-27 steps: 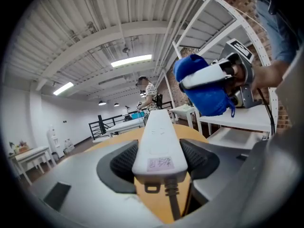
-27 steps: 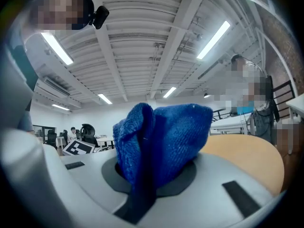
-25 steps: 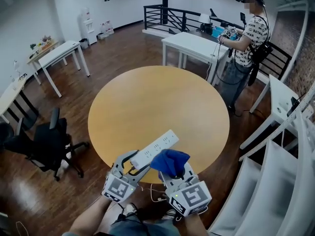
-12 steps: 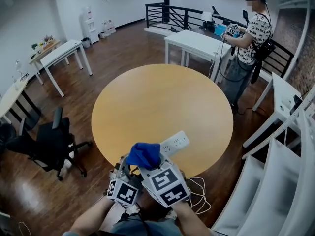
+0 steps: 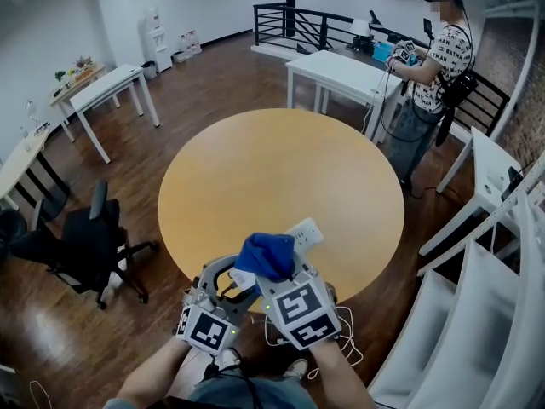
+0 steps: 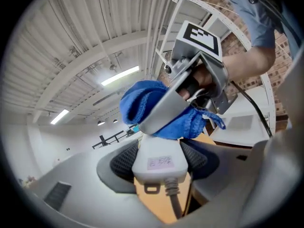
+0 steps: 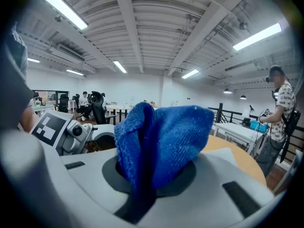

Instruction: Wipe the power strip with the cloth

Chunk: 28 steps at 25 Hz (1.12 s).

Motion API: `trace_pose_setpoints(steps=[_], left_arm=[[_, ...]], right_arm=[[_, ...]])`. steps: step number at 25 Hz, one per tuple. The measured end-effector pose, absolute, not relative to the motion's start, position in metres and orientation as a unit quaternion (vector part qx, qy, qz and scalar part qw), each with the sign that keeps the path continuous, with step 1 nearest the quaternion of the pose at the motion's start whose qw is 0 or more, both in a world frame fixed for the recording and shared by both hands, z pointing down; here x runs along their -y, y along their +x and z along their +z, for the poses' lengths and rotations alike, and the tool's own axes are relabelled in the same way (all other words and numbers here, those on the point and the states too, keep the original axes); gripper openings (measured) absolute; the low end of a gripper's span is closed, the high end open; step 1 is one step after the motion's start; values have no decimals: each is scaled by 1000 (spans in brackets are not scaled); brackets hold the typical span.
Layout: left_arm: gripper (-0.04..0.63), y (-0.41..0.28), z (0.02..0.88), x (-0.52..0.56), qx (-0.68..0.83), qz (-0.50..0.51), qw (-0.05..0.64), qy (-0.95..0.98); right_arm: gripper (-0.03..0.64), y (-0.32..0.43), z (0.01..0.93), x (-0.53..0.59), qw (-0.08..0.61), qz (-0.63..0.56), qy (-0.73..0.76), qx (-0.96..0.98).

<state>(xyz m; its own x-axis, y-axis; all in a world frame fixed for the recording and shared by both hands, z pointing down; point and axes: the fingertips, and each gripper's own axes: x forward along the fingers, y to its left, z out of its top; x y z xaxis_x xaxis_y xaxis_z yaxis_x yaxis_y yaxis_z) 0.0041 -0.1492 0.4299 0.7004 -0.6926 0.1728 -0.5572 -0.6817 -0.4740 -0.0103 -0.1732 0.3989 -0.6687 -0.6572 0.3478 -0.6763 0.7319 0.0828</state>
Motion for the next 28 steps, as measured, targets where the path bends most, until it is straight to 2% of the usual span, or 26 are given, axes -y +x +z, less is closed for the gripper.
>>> trace_pose_setpoints(steps=[17,28], left_arm=[[287,-2,411,147,-341,-150,200,-906],[286,3,403,148,-340,-147,211,-904]], right_arm=[[52,102,365,235,191,-23,480,856],[52,64,361,216,191,-37,447,873]])
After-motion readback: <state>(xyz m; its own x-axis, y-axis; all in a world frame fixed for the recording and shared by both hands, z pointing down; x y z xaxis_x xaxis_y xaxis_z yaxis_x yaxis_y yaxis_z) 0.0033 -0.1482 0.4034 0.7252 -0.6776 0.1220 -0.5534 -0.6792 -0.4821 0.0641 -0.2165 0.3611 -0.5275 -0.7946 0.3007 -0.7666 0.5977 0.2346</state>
